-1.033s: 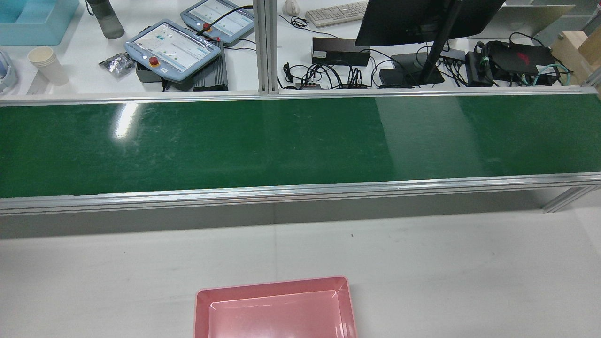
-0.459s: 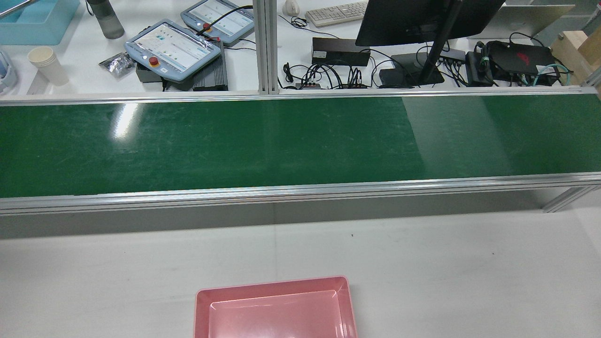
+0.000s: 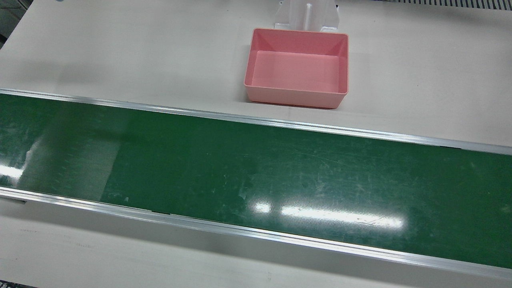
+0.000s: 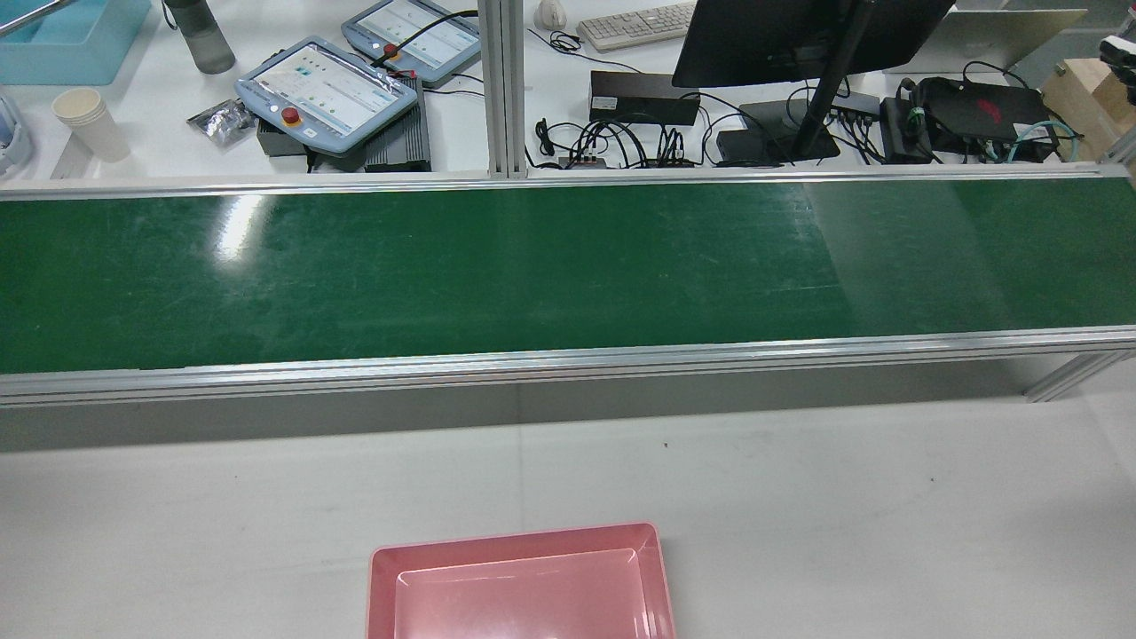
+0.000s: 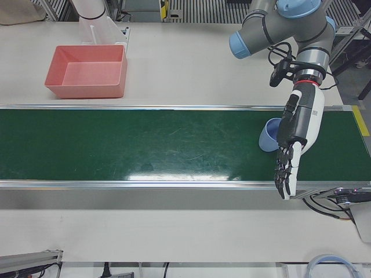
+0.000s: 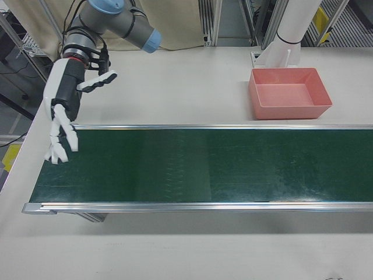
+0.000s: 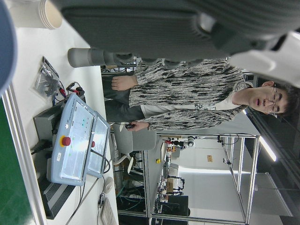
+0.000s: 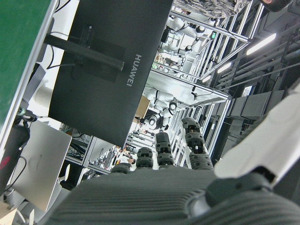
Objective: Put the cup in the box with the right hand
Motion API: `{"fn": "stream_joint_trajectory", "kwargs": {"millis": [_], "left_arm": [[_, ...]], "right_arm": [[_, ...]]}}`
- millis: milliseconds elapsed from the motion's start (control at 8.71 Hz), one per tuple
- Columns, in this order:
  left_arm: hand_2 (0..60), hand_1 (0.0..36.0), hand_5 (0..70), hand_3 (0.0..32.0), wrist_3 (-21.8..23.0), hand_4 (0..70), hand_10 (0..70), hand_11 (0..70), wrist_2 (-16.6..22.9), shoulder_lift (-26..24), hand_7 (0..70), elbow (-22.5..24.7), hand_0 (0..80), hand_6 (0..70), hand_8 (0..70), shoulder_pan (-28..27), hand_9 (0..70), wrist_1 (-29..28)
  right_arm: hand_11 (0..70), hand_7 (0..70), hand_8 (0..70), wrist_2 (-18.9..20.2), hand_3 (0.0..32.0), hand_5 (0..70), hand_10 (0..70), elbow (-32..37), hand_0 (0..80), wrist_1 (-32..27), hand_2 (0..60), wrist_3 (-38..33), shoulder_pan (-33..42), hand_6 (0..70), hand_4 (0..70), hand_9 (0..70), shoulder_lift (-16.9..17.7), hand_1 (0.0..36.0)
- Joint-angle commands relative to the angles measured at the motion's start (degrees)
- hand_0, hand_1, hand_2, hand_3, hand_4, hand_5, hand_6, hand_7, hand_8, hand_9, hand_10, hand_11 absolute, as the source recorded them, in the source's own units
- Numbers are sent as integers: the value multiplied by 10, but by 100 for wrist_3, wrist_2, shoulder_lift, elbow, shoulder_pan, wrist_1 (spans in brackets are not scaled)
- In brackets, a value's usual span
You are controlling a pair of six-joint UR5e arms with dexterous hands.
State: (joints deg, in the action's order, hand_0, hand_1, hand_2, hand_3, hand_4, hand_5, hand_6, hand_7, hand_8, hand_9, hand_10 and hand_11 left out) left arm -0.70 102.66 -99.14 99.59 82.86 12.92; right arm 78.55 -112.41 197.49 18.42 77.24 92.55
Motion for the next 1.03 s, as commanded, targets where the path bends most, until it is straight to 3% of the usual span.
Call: {"fn": "stream_joint_trajectory", "kwargs": {"millis": [0, 230, 344, 574, 918], "left_arm": [[0, 0, 0, 0, 0, 0, 0, 0, 0, 0, 0, -1, 0, 0, 0, 2, 0, 0], [0, 0, 0, 0, 0, 0, 0, 0, 0, 0, 0, -9, 0, 0, 0, -6, 0, -9], [0, 0, 0, 0, 0, 0, 0, 0, 0, 0, 0, -9, 0, 0, 0, -6, 0, -9], [0, 0, 0, 0, 0, 0, 0, 0, 0, 0, 0, -18, 0, 0, 0, -6, 0, -9], [0, 0, 0, 0, 0, 0, 0, 0, 0, 0, 0, -9, 0, 0, 0, -6, 0, 0]], "right_arm": [[0, 228, 30, -1399, 0, 5, 0, -525, 310, 683, 0, 13, -1593, 51, 52, 94, -544, 32], [0, 229, 27, -2479, 0, 5, 0, -930, 339, 1290, 0, 144, -2560, 50, 58, 94, -816, 38], [0, 202, 22, -2833, 0, 5, 0, -949, 349, 1336, 0, 249, -2817, 44, 56, 83, -913, 41], [0, 208, 20, -2942, 0, 2, 0, -705, 370, 1336, 0, 748, -2934, 42, 98, 82, -1220, 44], [0, 220, 17, -3231, 0, 0, 0, -176, 329, 1318, 0, 760, -3065, 45, 120, 77, -1669, 32]]}}
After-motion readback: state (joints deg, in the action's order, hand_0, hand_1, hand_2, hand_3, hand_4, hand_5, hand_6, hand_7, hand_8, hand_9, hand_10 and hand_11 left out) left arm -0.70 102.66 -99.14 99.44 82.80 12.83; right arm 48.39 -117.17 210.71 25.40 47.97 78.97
